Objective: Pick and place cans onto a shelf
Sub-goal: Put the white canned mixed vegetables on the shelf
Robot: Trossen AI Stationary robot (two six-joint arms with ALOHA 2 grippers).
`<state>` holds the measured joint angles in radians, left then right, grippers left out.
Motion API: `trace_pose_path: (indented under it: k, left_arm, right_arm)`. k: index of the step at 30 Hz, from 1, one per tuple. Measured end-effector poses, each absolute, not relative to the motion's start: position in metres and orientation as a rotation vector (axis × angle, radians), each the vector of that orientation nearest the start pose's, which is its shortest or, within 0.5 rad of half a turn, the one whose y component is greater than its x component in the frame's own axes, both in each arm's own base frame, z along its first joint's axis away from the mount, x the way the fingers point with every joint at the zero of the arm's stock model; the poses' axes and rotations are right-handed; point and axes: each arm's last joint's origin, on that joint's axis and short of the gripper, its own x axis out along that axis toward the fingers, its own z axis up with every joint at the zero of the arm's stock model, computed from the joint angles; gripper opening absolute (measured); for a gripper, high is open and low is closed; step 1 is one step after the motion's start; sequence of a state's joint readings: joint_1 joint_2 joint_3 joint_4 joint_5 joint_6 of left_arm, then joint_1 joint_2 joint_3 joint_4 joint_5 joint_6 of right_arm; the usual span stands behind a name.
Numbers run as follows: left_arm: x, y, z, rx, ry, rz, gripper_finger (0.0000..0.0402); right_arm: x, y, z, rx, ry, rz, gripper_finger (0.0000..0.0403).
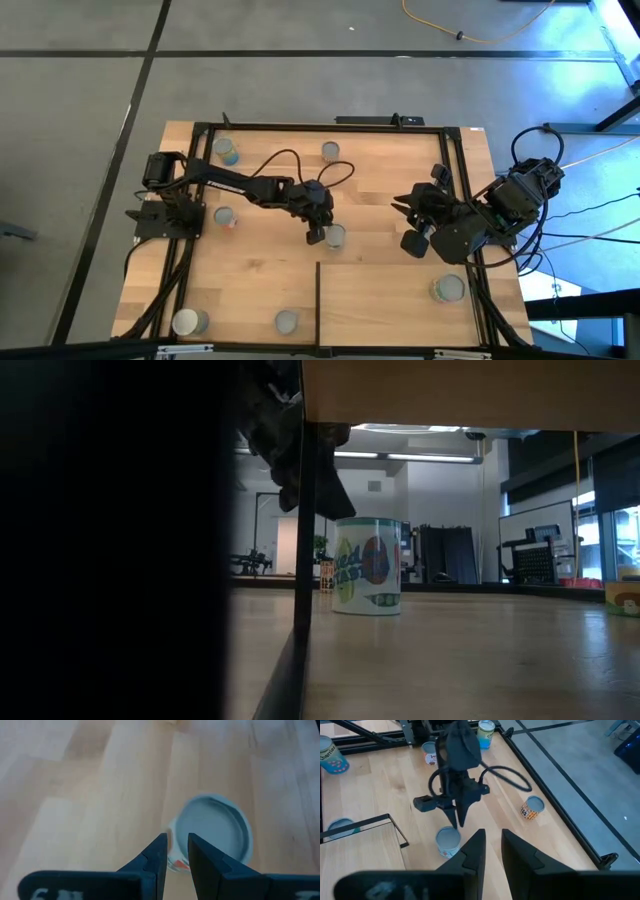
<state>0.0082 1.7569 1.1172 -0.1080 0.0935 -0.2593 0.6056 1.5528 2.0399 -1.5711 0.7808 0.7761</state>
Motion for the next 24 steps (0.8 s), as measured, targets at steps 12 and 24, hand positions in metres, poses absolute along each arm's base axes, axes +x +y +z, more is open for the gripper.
trace_pose_path:
  k: [12, 24]
  left_arm:
    - [0.3721, -0.0104, 0.1996, -0.199, 0.743, 0.055, 0.007]
    - [0.3721, -0.0106, 0.1996, -0.193, 0.745, 0.043, 0.007]
  right_arm:
    - [0.2129, 0.1231, 0.4568, 0.042, 0.71, -0.439, 0.0065]
    - [0.213, 0.1232, 0.4567, 0.043, 0.714, -0.435, 0.0065]
